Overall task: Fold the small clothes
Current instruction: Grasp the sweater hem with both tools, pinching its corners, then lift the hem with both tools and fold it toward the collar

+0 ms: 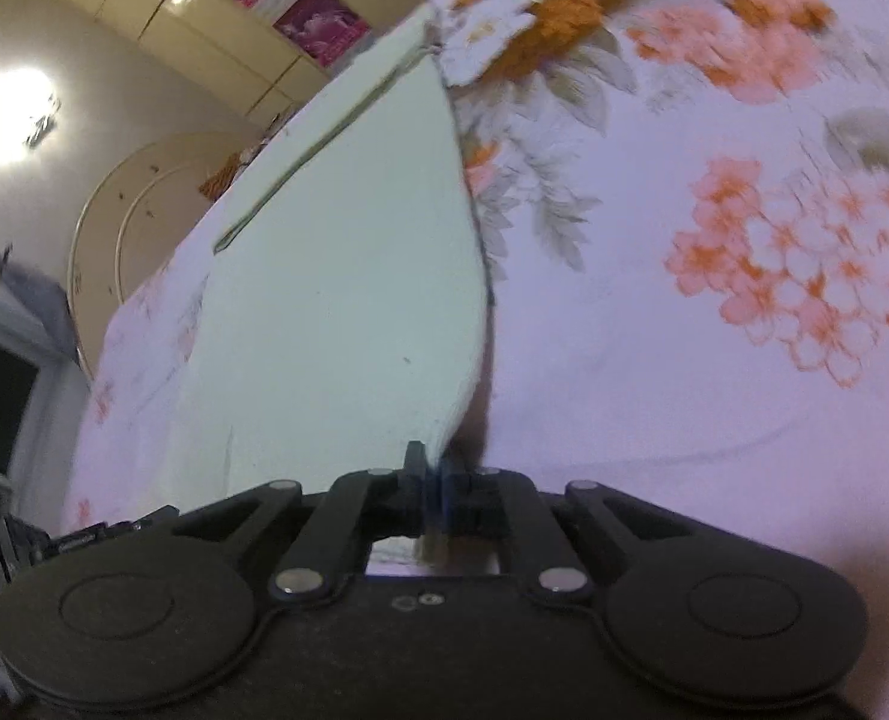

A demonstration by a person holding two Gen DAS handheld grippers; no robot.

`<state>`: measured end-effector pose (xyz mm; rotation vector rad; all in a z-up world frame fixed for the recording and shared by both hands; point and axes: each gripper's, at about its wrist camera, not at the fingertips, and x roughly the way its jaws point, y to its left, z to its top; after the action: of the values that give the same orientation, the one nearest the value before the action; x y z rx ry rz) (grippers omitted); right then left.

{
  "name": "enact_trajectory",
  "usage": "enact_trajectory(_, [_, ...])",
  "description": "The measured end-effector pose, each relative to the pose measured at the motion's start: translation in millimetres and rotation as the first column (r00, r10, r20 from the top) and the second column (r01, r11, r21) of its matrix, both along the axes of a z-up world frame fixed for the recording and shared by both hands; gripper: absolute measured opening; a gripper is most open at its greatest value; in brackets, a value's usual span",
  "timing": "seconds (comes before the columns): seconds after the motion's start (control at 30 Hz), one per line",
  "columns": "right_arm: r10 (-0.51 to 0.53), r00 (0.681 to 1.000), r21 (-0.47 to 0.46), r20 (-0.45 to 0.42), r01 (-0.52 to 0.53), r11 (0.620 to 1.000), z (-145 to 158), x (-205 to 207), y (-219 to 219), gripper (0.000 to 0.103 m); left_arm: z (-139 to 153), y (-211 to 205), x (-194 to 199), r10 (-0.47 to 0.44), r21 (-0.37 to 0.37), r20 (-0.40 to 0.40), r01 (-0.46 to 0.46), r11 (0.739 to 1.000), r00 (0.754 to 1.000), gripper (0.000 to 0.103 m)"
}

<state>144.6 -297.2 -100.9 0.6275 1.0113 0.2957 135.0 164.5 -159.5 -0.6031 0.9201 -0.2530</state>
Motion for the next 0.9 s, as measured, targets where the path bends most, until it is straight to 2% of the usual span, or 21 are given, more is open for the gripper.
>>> enact_trajectory(0.1, [-0.022, 0.999, -0.031, 0.032, 0.023, 0.999, 12, -4, 0, 0.004, 20, 0, -10, 0.019, 0.007, 0.056, -0.019, 1.000, 0.998, 0.004])
enact_trajectory(0.2, [-0.007, 0.993, -0.082, 0.118, 0.017, 0.997, 39, -13, 7, 0.004, 45, 5, -25, 0.049, 0.003, 0.125, -0.049, 0.999, 0.991, 0.004])
enact_trajectory(0.3, [0.024, 0.981, -0.118, 0.190, -0.001, 0.993, 57, -15, 15, 0.004, 39, 13, -12, 0.058, 0.036, 0.096, -0.062, 0.997, 0.994, 0.004])
enact_trajectory(0.33, [0.034, 0.981, -0.138, 0.191, -0.007, 0.990, 57, -11, 16, 0.004, 37, 19, -4, 0.086, 0.013, 0.084, -0.087, 0.996, 0.993, 0.004])
enact_trajectory(0.4, [0.019, 0.982, -0.128, 0.188, 0.006, 0.992, 57, 4, 16, 0.004, 48, 24, 4, 0.107, -0.024, 0.123, -0.105, 0.994, 0.987, 0.004])
enact_trajectory(0.5, [0.030, 0.970, -0.111, 0.240, -0.004, 0.994, 75, 26, 18, 0.004, 69, 26, 29, 0.109, -0.036, 0.190, -0.104, 0.994, 0.976, 0.004])
enact_trajectory(0.67, [0.045, 0.946, -0.102, 0.320, -0.013, 0.995, 108, 79, 22, 0.004, 92, 30, 92, 0.136, -0.076, 0.236, -0.122, 0.990, 0.962, 0.004])
enact_trajectory(0.77, [0.038, 0.936, -0.086, 0.349, -0.009, 0.996, 120, 118, 19, 0.004, 99, 35, 136, 0.137, -0.059, 0.249, -0.126, 0.990, 0.959, 0.004])
enact_trajectory(0.9, [0.018, 0.941, -0.075, 0.339, 0.008, 0.997, 125, 177, 14, 0.004, 111, 34, 196, 0.112, 0.011, 0.262, -0.120, 0.993, 0.958, 0.004])
